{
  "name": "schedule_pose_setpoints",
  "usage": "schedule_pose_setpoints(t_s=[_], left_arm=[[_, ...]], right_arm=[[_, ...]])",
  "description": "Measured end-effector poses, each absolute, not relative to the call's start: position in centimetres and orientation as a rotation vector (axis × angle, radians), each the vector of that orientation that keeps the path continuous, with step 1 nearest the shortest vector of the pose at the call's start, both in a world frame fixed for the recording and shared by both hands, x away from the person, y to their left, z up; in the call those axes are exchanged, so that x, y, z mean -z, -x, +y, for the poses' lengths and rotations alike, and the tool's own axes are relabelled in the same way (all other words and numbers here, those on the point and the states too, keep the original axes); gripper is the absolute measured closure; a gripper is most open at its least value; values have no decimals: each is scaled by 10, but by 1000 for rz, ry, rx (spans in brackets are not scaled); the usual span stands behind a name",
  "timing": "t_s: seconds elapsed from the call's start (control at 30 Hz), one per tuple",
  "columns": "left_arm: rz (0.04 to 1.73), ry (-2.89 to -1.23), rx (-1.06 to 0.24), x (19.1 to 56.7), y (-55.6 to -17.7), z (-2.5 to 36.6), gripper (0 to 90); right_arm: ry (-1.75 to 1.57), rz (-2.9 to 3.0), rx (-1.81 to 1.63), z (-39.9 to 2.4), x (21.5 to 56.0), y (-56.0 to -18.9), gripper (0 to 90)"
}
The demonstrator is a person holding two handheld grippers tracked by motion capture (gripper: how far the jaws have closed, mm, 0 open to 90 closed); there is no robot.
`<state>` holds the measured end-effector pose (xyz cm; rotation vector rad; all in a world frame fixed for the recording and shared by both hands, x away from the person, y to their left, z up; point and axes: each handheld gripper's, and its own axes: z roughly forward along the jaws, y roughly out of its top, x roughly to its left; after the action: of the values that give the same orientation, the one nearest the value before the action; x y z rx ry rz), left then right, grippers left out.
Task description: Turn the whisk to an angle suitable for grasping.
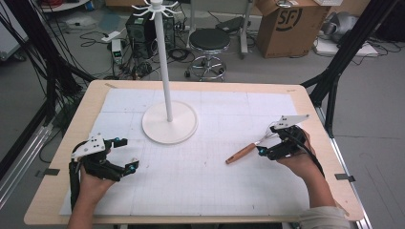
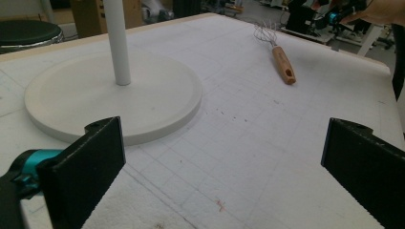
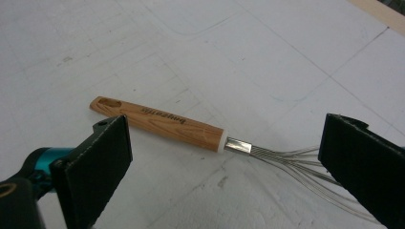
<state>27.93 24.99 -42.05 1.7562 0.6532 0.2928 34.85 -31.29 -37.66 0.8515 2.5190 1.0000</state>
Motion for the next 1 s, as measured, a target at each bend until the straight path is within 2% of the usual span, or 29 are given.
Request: schedule_pose_setpoints(t_s=[0.27,0.33,0.4,0.53,0.83,1.0], left_arm=[[657,-1757,-291,421,-279,250,17],[658,-1755,-290,421,-279,249,16],[658,-1757,-291,421,-280,249,17],[657,-1764,-290,421,-280,249,17],[655,-1772,-289,422,-281,249,16],[657,-1779,-287,423,-281,248,17]], right_arm=[[-787,2601,-892,-293,377,-363,60],[-753,2633,-833,-285,375,-369,86],[-715,2668,-790,-280,374,-373,152],[-712,2697,-736,-271,373,-379,183],[-688,2767,-650,-267,385,-387,191],[-624,2838,-570,-265,393,-390,251]])
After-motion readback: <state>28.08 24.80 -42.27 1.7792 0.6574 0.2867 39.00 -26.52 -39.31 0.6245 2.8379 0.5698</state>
